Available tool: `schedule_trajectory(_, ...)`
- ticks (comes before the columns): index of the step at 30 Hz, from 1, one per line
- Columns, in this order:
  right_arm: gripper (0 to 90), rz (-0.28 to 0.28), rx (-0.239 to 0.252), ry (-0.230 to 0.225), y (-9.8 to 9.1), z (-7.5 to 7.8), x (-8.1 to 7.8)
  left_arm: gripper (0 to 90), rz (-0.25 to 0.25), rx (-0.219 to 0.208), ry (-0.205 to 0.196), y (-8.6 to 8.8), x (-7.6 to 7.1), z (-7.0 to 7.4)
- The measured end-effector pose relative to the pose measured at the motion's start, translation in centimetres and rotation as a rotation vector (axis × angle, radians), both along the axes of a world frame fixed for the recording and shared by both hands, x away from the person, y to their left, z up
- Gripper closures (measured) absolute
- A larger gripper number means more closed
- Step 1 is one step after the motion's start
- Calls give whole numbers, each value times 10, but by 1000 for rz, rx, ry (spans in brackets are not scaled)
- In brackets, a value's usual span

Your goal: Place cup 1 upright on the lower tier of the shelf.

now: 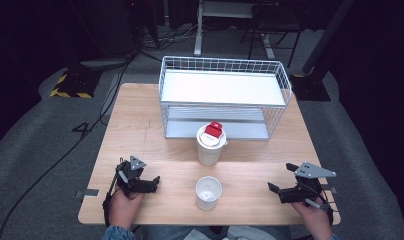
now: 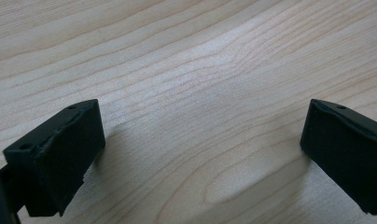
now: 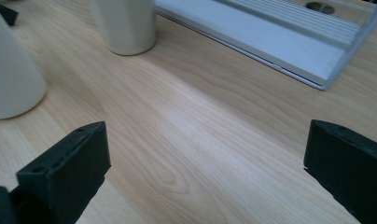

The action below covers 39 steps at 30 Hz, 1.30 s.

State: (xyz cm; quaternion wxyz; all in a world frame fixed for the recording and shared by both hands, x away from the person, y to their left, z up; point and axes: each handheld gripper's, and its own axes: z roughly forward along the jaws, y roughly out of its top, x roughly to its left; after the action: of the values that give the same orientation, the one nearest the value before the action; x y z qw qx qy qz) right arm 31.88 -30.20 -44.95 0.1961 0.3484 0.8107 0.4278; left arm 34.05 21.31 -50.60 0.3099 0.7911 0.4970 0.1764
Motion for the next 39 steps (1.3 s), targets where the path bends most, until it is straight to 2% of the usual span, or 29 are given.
schedule_trajectory(11, 7, 116, 3, -5, 37, 3, -9, 2, 0, -1, 0, 0, 0, 0)
schedule_trajectory(18, 8, 224, 1, -2, 72, 4, -10, 2, -2, 0, 1, 0, 0, 0)
schedule_trajectory(24, 7, 275, 2, 1, 88, 4, -13, 2, -1, -1, 0, 0, 0, 0)
schedule_trajectory(26, 8, 292, 10, 10, 91, 3, -14, 2, -1, -1, 0, 0, 0, 0)
schedule_trajectory(29, 8, 340, 69, 52, 96, 2, -13, 2, -1, -1, 0, 0, 0, 0)
schedule_trajectory(33, 7, 394, 115, 77, 103, 1, -13, 2, -1, -1, 0, 0, 0, 0)
schedule_trajectory(39, 8, 430, 98, 70, 117, -3, -15, 2, -1, -1, 0, 0, 0, 0)
